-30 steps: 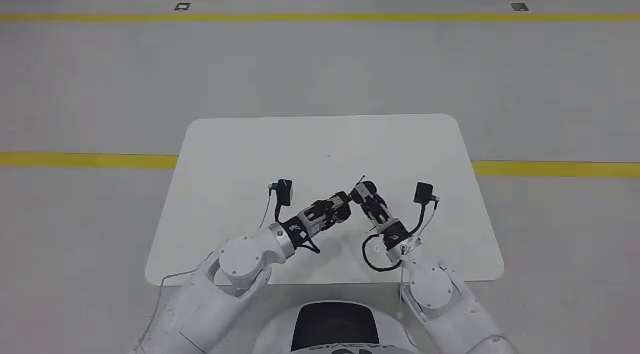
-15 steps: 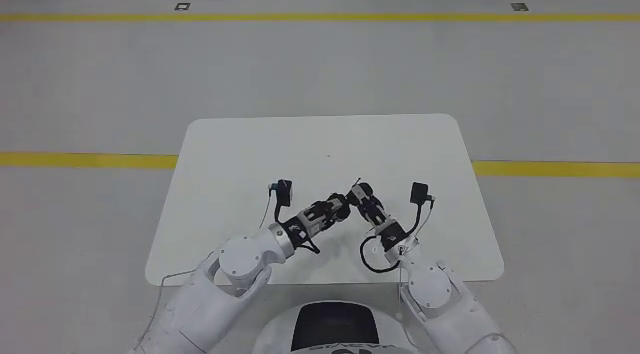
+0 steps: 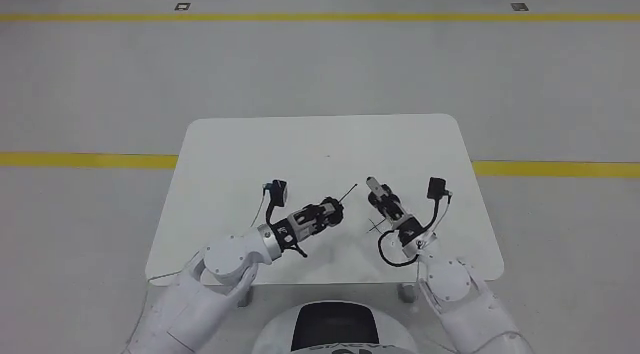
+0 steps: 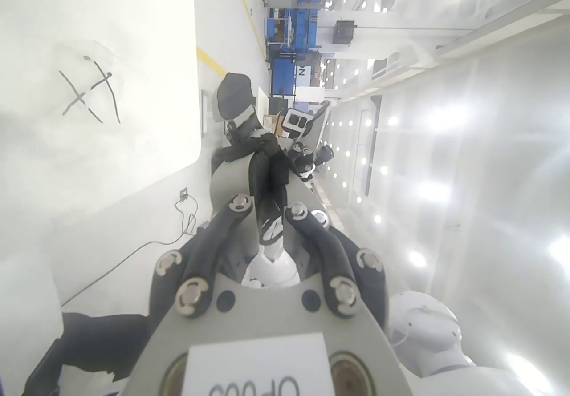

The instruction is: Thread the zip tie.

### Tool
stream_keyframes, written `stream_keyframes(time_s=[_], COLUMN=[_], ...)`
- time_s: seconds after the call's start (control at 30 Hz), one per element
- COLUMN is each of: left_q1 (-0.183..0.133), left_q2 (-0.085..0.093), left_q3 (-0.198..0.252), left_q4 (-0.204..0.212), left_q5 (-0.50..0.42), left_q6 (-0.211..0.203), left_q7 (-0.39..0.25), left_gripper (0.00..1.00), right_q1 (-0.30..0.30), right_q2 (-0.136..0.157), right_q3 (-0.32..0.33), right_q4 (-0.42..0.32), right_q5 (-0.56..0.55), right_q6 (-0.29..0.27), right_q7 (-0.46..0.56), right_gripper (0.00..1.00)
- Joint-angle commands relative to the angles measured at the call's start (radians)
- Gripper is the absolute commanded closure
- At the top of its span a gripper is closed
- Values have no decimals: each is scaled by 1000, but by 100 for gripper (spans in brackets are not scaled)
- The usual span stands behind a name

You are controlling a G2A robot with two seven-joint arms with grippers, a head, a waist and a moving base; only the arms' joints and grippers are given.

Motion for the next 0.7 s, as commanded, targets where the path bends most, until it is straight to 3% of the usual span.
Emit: stream_keyframes(time_s=[0.0, 0.07, 0.37, 0.47, 0.53, 0.67], left_q1=[1, -6, -7, -19, -24, -19], left_q2=[5, 10, 10, 16, 26, 44], left_q3=[-10, -13, -12, -18, -36, -75], left_q4=[-2, -4, -4, 22, 39, 57], left_q5=[5, 24, 26, 51, 47, 40], left_q6=[7, 24, 23, 15, 5, -18], left_q7=[-22, -70, -67, -100, -199, -330], left_gripper=[100, 100, 100, 100, 100, 100], right_q1=[0, 0, 0, 34, 61, 114], right_q2=[4, 4, 3, 10, 22, 43], right_q3=[11, 11, 9, 17, 47, 84], right_q4=[0, 0, 2, 51, 101, 184], right_q5=[19, 19, 26, 179, 262, 377], right_q6=[0, 0, 3, 13, 13, 6], right_q7=[40, 40, 46, 258, 440, 752], right_gripper=[0, 0, 0, 0, 0, 0])
